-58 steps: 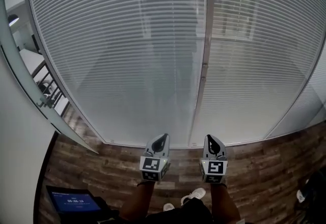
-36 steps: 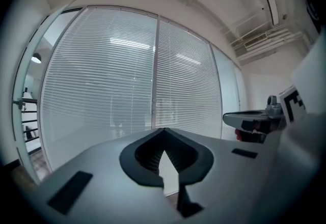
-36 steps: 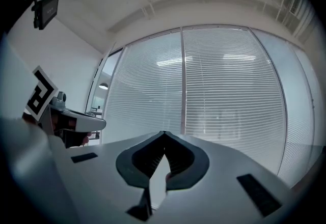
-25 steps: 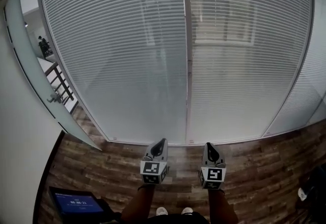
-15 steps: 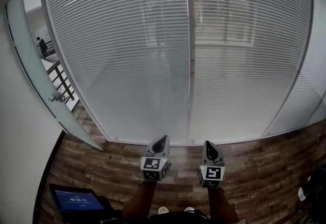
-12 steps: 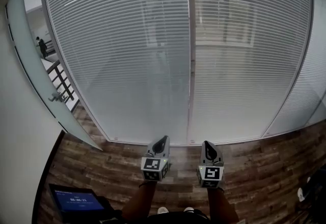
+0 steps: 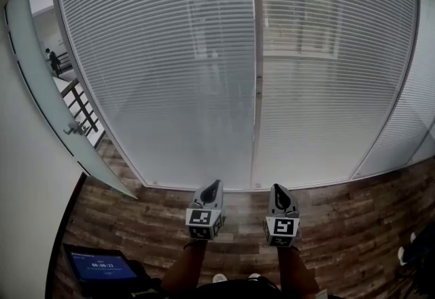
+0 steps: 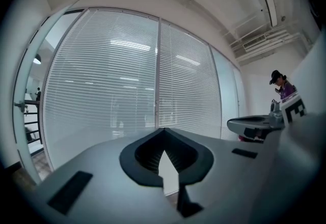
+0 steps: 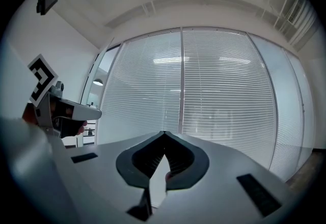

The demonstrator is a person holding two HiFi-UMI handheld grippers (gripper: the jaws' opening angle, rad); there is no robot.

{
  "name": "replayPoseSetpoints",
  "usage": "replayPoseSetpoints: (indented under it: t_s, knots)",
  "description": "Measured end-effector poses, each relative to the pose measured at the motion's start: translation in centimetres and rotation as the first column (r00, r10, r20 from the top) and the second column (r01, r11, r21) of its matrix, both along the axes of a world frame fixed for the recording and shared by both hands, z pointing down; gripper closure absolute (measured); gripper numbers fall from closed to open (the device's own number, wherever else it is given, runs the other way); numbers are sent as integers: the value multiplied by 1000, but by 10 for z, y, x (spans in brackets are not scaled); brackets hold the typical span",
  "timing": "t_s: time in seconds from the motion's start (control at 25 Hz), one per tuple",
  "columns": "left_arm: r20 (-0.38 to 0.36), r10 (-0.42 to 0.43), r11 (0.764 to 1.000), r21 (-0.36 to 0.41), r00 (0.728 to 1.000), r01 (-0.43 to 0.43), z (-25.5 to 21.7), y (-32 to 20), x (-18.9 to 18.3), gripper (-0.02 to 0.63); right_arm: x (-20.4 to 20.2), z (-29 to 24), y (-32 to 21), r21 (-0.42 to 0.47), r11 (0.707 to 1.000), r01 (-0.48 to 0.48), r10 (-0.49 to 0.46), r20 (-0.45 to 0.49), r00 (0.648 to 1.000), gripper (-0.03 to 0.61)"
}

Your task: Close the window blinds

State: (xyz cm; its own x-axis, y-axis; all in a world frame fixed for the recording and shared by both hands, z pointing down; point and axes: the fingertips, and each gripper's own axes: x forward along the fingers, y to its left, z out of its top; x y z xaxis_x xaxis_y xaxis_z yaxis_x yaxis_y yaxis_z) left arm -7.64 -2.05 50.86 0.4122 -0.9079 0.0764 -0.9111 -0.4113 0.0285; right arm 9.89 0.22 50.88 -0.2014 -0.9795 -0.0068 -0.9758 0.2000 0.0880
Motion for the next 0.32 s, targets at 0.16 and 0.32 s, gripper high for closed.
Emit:
replayPoseSetpoints:
  t_s: [0.16,0.32]
  knots:
    - [14,7,1000,8,1000,-7,3,1,3,614,3,7,2,27,1000,-6,7,-35,999,577]
    - [21,6,1000,-10,1000,-6,10,10,-7,614,-9,13,11,1,1000,-7,7,-23,1000,577]
